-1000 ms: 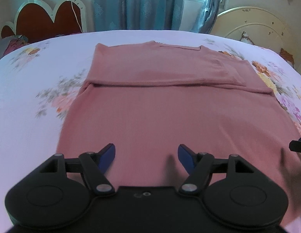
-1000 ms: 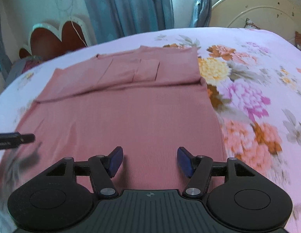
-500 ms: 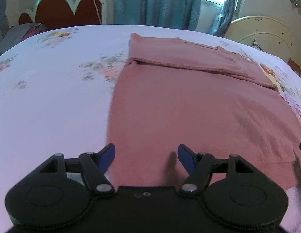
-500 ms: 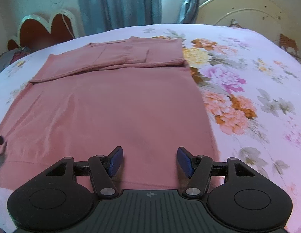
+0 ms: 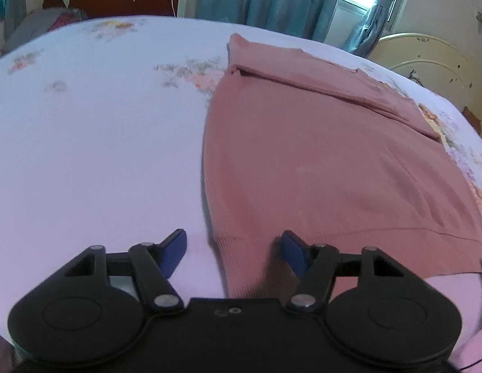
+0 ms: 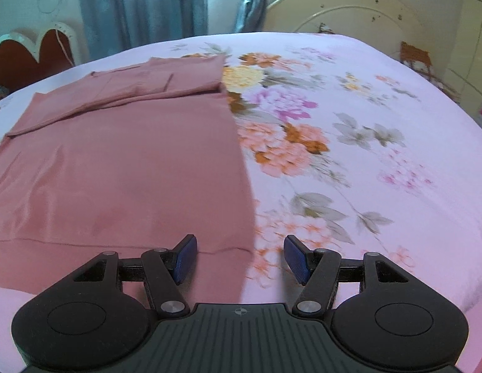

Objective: Fold small clothes

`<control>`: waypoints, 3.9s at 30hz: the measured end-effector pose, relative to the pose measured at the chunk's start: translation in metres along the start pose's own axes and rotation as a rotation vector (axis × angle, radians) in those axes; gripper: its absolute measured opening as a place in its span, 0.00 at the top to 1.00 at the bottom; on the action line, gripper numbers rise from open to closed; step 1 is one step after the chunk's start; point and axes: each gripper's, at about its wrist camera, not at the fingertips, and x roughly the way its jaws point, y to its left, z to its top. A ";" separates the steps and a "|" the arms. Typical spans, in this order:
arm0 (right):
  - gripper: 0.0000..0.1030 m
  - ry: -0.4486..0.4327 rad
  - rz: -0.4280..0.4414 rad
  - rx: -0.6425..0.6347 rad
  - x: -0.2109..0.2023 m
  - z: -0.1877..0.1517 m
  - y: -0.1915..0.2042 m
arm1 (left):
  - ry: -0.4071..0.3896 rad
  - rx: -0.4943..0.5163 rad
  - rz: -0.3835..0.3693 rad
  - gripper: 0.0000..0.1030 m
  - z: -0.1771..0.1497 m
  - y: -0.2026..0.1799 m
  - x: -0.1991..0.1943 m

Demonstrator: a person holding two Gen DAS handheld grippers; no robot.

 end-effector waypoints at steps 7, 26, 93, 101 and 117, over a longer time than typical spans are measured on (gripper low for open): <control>0.41 0.044 0.051 0.054 0.001 -0.012 -0.005 | 0.018 -0.030 -0.086 0.66 -0.008 -0.001 0.000; 0.90 0.022 0.204 0.151 -0.021 0.017 0.000 | -0.059 -0.077 -0.232 0.95 0.033 -0.006 -0.011; 0.44 0.000 0.338 0.003 0.299 0.325 0.039 | -0.057 0.163 -0.033 0.44 0.315 -0.047 0.263; 0.87 0.015 0.355 -0.110 0.313 0.322 0.048 | -0.061 0.245 -0.057 0.86 0.310 -0.051 0.265; 0.92 -0.152 0.258 0.104 0.314 0.347 0.038 | -0.308 0.125 0.088 0.90 0.325 -0.049 0.253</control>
